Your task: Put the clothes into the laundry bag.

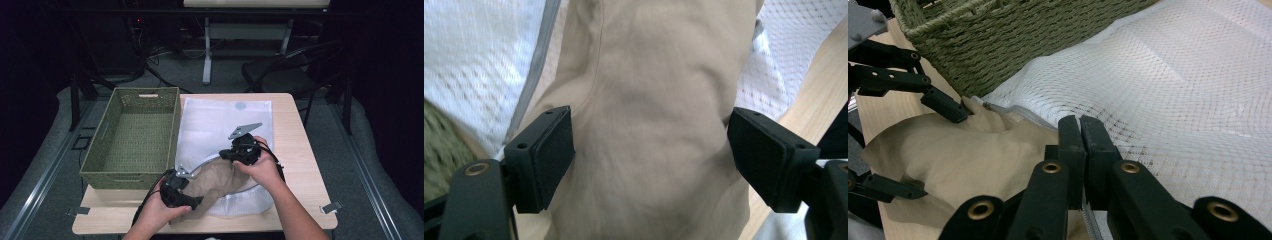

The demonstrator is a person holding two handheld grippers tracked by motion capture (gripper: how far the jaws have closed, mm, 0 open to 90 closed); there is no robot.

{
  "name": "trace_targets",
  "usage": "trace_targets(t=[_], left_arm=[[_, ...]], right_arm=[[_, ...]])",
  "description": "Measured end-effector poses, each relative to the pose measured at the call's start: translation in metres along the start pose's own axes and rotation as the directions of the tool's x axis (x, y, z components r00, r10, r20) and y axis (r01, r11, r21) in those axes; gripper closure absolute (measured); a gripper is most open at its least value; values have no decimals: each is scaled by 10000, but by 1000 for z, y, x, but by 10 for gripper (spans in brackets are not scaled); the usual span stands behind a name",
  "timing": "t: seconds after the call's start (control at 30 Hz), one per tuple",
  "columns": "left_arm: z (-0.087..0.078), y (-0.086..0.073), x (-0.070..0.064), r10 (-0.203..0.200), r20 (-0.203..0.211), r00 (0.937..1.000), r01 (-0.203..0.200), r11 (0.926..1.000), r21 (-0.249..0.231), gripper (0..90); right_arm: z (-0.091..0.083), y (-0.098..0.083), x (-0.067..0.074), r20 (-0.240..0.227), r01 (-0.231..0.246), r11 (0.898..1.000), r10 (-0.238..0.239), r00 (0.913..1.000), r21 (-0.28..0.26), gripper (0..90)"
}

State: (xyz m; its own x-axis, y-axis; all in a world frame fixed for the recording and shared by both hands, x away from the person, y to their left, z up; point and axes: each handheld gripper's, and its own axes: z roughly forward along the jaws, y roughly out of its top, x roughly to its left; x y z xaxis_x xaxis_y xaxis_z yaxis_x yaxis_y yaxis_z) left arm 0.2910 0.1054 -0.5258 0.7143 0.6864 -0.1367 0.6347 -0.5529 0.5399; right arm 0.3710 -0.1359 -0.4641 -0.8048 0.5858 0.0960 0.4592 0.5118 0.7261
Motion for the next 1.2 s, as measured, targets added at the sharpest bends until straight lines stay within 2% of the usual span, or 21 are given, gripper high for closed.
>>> trace_targets(t=[0.13, 0.23, 0.3, 0.4, 0.47, 0.53, 0.63, 0.77, 0.9, 0.97, 1.07, 1.2], left_arm=[[6, -5, 2, -21, 64, 10000, 20, 9999, 163, 153], [11, -8, 1, -56, -117, 9999, 58, 9999, 158, 146], [13, -8, 2, -78, -86, 9999, 79, 9999, 147, 143], [15, -10, 2, 29, -232, 9997, -26, 9999, 105, 156], [17, -12, 1, 202, -346, 9992, -205, 9998, -65, 170], [19, -13, 1, 26, -343, 9994, -31, 9999, -139, 176], [21, -14, 0, 161, -420, 9990, -164, 9998, -69, 173], [23, -19, 0, 285, -389, 9988, -303, 9984, -470, 173], [24, -25, 3, 46, -136, 9999, -58, 9958, -917, 262], [23, -26, 3, 43, -67, 10000, -48, 9964, -852, 311], [24, -25, 1, -73, -201, 9998, 55, 9957, -926, 368], [23, -25, 0, 88, -291, 9995, -112, 9963, -847, 451]], right_arm=[[1, 0, 0, -11, -19, 10000, 19, 10000, 9, 884], [1, 0, 0, -11, -10, 10000, 10, 10000, 39, 884], [1, 0, 0, -18, -19, 10000, 19, 10000, 22, 884], [1, -1, 1, -13, -28, 10000, 28, 10000, 14, 884], [1, -1, 1, -2, -35, 10000, 35, 10000, 52, 884], [1, -1, 1, 1, -32, 10000, 32, 10000, 22, 884], [1, -1, 1, -7, -32, 10000, 32, 10000, 29, 884], [2, -1, 1, -10, -11, 10000, 11, 10000, 66, 884], [3, -1, 1, -6, 50, 9999, -50, 10000, 94, 884], [3, -1, 2, 3, 43, 9999, -43, 10000, 99, 884], [3, -1, 2, 5, 63, 9999, -63, 10000, 108, 884], [2, -2, 2, -7, 39, 9999, -39, 10000, 99, 884]])
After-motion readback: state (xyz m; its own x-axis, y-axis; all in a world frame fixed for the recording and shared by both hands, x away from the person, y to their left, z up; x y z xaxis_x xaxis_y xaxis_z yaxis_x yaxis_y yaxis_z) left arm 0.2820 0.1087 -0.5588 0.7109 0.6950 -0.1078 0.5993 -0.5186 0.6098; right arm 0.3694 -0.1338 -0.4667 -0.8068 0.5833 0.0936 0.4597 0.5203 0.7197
